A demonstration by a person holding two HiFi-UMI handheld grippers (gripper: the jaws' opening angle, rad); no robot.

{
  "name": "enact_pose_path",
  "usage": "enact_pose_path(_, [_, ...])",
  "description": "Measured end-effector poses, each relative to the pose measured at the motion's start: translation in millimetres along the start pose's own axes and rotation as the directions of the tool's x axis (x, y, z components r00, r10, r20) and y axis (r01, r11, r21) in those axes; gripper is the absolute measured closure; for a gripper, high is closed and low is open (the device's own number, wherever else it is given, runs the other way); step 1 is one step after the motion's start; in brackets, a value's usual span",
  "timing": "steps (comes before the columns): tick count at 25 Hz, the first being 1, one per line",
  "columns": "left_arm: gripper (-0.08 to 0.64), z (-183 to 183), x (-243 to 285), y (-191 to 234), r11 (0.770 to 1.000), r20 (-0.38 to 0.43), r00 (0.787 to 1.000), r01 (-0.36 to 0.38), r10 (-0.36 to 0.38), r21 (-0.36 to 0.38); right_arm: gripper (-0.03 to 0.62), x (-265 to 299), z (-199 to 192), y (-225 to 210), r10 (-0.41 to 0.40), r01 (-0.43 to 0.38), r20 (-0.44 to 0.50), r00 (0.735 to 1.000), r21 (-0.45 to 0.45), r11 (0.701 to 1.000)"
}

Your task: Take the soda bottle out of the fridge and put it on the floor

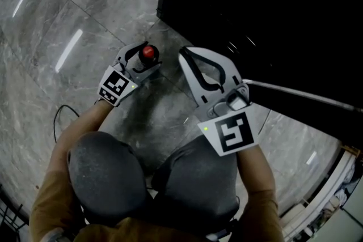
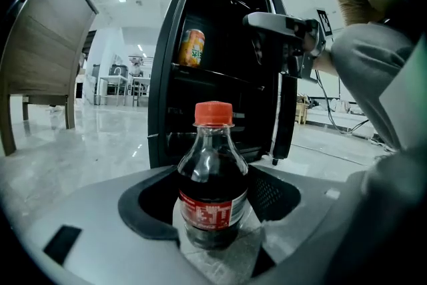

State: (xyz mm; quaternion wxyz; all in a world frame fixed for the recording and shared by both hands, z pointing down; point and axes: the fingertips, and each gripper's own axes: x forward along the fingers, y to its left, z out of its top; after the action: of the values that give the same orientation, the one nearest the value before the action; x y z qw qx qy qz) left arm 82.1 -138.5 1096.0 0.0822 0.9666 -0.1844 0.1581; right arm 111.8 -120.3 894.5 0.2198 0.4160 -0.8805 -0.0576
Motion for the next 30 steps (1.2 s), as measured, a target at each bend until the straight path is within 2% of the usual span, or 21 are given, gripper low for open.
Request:
enact_pose_path(4, [0.256, -17, 7, 3, 1.000, -0.022, 1.000, -0.019, 0.019, -0.014, 0.589, -2, -6, 1, 0.005, -0.005, -0.019, 1.000, 0.005, 1.000])
enact_pose_path(16, [0.256, -21, 3, -1, 0.998, -0.015, 1.000, 0.007, -0.006, 0.067, 0.588, 4, -7, -1, 0.002, -0.002, -0.017, 1.000, 0.021, 1.000])
enact_pose_path(20, [0.255, -23, 1, -1, 0.998, -0.009, 1.000, 0.014, -0.014, 0.067, 0.588, 8, -4, 0, 0.000, 0.000, -0.001, 1.000, 0.026, 1.000])
enact_pose_path(25, [0.255, -21, 1, -2, 0.996, -0.012, 1.000, 0.022, -0.021, 0.087, 0.589, 9, -2, -3, -0.020, 0.019, 0.024, 1.000, 0.055, 0.998])
enact_pose_path(30, [0.255, -6, -2, -4, 0.994, 0.030, 0.999, 0.029, -0.033, 0.103, 0.589, 11, -1, -7, -0.045, 0.042, 0.042, 0.998, 0.082, 0.996])
